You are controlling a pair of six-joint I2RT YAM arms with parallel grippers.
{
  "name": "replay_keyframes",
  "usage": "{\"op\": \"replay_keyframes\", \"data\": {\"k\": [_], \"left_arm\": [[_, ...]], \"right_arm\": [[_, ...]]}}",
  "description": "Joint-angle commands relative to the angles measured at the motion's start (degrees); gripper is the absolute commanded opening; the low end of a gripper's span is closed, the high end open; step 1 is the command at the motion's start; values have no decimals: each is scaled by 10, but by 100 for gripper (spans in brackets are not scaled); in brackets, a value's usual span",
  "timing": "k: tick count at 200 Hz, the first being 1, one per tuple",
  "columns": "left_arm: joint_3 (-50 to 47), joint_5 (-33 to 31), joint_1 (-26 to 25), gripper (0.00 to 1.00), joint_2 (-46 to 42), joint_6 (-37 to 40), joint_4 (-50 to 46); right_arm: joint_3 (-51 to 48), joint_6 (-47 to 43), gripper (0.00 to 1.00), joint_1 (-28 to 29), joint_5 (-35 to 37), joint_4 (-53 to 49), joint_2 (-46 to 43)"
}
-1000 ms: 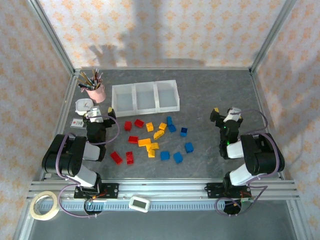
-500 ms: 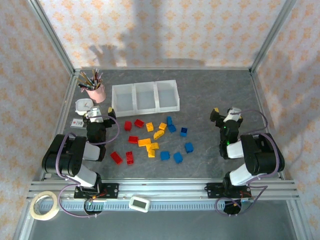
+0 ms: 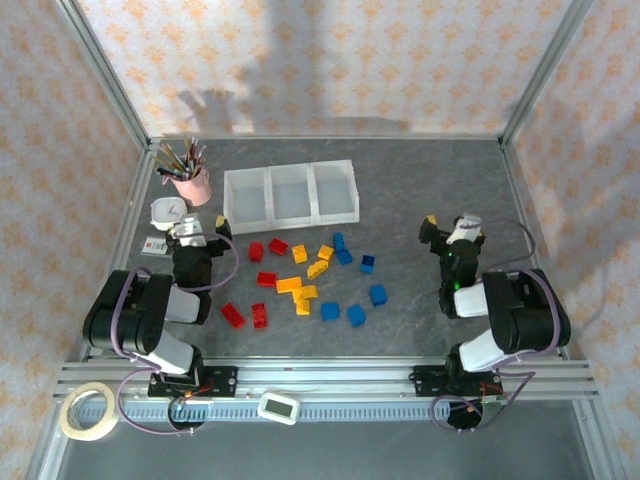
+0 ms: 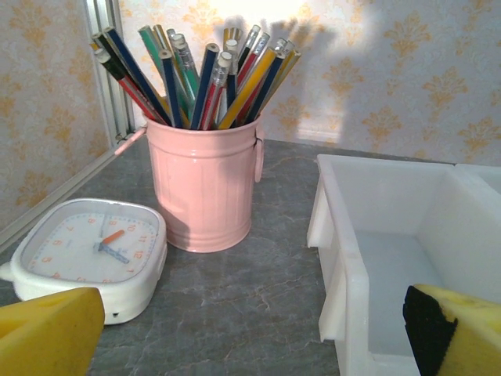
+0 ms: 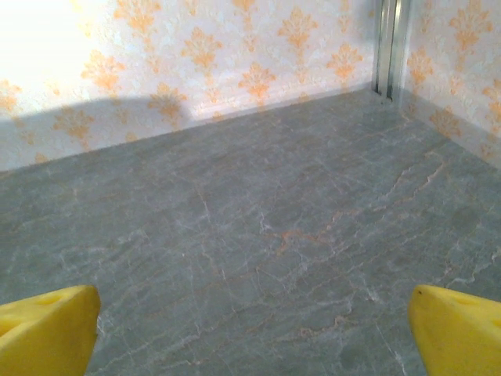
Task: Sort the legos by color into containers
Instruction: Pick up the lego from the middle-left of the table.
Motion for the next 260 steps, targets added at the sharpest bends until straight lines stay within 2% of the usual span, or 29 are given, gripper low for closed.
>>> {"op": "replay_keyframes", "data": {"k": [1, 64, 79, 103, 124, 141, 157, 184, 209, 236, 260], "left_arm": [[-18, 1, 2, 99, -48, 5, 27], [22, -1, 3, 99, -210, -65, -209], [57, 3, 2, 99, -248, -95, -298], [119, 15, 3, 99, -292, -166, -446], [131, 36, 3, 99, -312, -217, -474], [110, 36, 6, 100, -330, -280, -469], [105, 63, 7, 99, -348, -293, -484], [127, 72, 7, 99, -368, -313, -579], [150, 115, 4, 99, -378, -318, -658], [160, 138, -20, 99, -388, -319, -722], [178, 136, -68, 99, -377, -319, -784]], "right_arm": [[-6, -5, 100, -3, 5, -9, -44], [47, 49, 100, -3, 3, -208, -167], [59, 97, 100, -3, 2, -259, -212], [82, 233, 100, -3, 59, -375, -265], [96, 313, 100, -3, 73, -468, -281], [97, 307, 100, -3, 18, -480, -284], [105, 307, 100, -3, -13, -501, -282], [122, 293, 100, -3, -70, -540, -284], [137, 280, 100, 4, -109, -579, -286], [164, 260, 100, 38, -141, -628, -274], [183, 247, 100, 83, -153, -653, -265]]}}
